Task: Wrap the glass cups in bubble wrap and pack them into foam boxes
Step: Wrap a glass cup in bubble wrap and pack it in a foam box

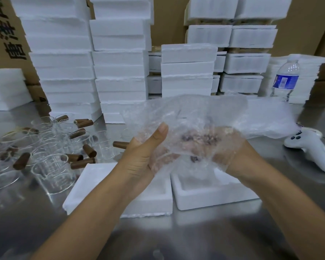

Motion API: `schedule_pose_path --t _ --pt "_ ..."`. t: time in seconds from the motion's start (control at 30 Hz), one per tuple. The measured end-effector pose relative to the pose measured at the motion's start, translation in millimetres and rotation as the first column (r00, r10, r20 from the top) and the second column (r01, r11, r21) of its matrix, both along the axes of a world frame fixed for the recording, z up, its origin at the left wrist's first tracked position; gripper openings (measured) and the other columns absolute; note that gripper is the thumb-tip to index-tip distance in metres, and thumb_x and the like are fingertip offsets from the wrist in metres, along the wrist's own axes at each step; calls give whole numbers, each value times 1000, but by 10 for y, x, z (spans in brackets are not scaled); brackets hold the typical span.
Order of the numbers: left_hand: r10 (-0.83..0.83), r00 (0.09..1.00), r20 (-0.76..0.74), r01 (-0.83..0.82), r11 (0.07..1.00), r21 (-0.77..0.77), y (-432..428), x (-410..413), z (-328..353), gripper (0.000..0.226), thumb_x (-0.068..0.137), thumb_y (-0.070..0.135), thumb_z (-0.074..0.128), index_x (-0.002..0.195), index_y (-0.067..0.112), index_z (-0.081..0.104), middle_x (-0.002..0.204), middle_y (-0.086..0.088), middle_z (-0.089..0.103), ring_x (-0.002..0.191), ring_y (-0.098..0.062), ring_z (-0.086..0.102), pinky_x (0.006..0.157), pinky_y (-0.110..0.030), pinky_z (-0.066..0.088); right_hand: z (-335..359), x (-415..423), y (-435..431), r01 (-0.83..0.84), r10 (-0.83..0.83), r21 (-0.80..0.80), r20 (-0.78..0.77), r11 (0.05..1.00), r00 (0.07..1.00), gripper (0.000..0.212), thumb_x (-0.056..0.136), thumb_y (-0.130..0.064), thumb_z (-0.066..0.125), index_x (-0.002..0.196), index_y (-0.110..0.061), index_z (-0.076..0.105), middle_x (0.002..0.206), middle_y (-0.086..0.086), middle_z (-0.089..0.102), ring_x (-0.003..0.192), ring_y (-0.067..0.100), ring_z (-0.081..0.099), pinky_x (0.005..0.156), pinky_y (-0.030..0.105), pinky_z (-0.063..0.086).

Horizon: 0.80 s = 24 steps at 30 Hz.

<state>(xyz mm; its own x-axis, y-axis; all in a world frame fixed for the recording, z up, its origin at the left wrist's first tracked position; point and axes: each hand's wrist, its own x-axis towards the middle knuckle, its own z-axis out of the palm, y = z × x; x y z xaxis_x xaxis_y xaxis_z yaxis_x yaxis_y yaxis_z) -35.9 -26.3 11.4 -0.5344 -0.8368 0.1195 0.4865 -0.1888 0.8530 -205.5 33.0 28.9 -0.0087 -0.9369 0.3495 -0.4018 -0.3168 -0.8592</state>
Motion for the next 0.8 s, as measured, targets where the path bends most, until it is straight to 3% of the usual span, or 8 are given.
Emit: schedule_pose_path --t 0.07,0.17,0.27,0.37,0.47,0.57,0.73,0.8 --pt "-67 997 -27 69 994 85 9 1 -16 47 64 40 72 106 18 74 111 -7 71 101 -20 68 78 -31 58 26 23 12 -47 47 -5 35 999 998 11 82 -18 68 78 -23 76 74 -16 72 71 -5 66 67 7 46" --pt "-101 981 -165 134 970 201 -19 12 -43 60 71 39 73 124 13 64 125 -12 64 117 -28 59 107 -42 41 37 17 8 -17 16 4 99 1000 995 28 78 -55 49 81 -43 75 88 -17 73 88 -2 67 85 21 49" --pt "-78 958 -276 148 959 242 -48 31 -27 58 75 40 67 124 9 63 127 -14 62 116 -29 60 101 -41 46 82 -12 10 10 -8 -14 97 1000 995 52 70 -74 32 84 -46 73 77 -14 72 80 2 68 88 31 46" --pt "-22 948 -318 121 948 295 -75 66 -18 50 73 42 69 110 8 72 118 -12 67 103 -25 67 84 -40 56 115 -25 45 -21 33 -123 103 992 994 51 69 -68 39 81 -33 75 74 -5 72 78 6 68 82 21 51" --pt "35 958 -283 54 952 302 -108 85 -6 64 70 48 68 121 10 63 120 -10 67 110 -22 64 98 -35 49 137 -47 72 -25 41 -189 81 982 996 25 65 -45 64 79 -26 72 75 -6 73 74 6 68 72 12 50" --pt "69 963 -259 15 951 309 -144 91 -21 69 68 50 67 125 11 60 120 -9 67 112 -23 63 103 -37 45 176 -77 81 29 -4 -204 120 979 993 16 65 -29 68 74 -16 70 72 -4 72 73 8 67 73 15 52" --pt "15 965 -260 73 943 323 -160 98 -61 48 68 48 68 95 10 77 106 -10 72 91 -21 71 76 -33 58 211 -139 67 273 -201 -352 228 895 953 13 68 -35 69 77 -25 69 80 -10 69 81 4 62 77 15 51" --pt "-36 979 -199 102 938 331 -158 95 -71 54 70 51 65 102 10 75 108 -9 72 92 -22 71 71 -36 59 206 -158 55 345 -261 -371 260 862 930 10 70 -36 69 77 -29 69 79 -14 68 79 0 61 77 15 51"
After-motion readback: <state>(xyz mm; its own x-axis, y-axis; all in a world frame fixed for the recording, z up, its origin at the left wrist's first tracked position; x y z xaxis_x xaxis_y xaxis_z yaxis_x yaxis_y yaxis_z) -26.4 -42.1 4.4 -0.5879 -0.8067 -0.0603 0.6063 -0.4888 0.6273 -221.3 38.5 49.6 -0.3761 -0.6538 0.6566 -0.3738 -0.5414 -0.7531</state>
